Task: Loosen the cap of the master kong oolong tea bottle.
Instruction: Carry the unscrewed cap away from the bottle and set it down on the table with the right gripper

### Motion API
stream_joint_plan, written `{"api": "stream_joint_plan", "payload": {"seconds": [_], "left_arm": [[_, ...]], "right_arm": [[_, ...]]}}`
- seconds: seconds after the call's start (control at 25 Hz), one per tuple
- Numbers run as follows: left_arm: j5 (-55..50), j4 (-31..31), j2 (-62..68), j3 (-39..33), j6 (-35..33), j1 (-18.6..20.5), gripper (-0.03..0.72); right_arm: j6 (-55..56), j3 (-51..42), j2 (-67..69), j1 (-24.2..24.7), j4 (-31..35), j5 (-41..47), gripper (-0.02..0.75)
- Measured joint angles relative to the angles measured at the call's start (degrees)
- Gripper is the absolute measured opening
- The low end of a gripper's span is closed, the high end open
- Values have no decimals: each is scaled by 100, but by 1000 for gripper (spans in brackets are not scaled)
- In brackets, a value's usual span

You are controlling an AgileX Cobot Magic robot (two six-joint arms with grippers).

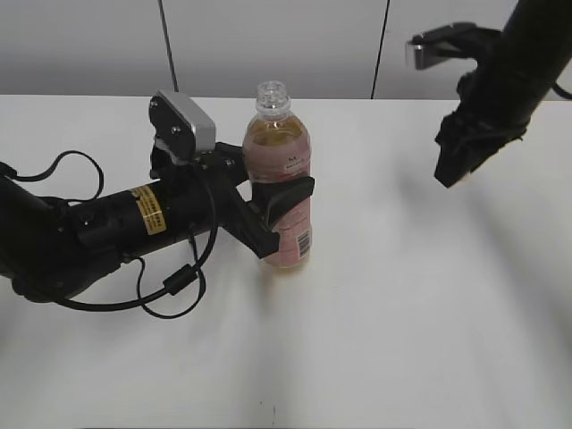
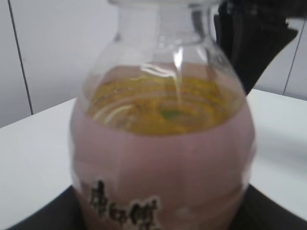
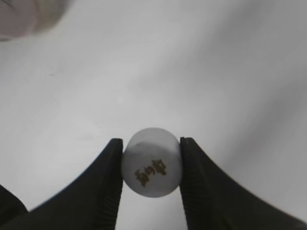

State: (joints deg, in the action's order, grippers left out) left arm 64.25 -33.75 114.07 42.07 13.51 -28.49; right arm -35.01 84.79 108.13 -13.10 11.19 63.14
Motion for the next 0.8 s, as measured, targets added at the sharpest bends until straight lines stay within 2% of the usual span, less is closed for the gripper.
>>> {"api": "stream_joint_plan", "payload": {"seconds": [0.2,0.4,0.8], "left_arm": [[34,-21,143,0,0,0,402],[102,-25,394,0,0,0,402],[133,-32,405,0,0,0,402]], "right_arm": [[455,-1024,27,153,-236,-948,274],[836,-1643,27,154,-236,-1862,274],[1042,-1726,451,154,-242,-2078,274]]}}
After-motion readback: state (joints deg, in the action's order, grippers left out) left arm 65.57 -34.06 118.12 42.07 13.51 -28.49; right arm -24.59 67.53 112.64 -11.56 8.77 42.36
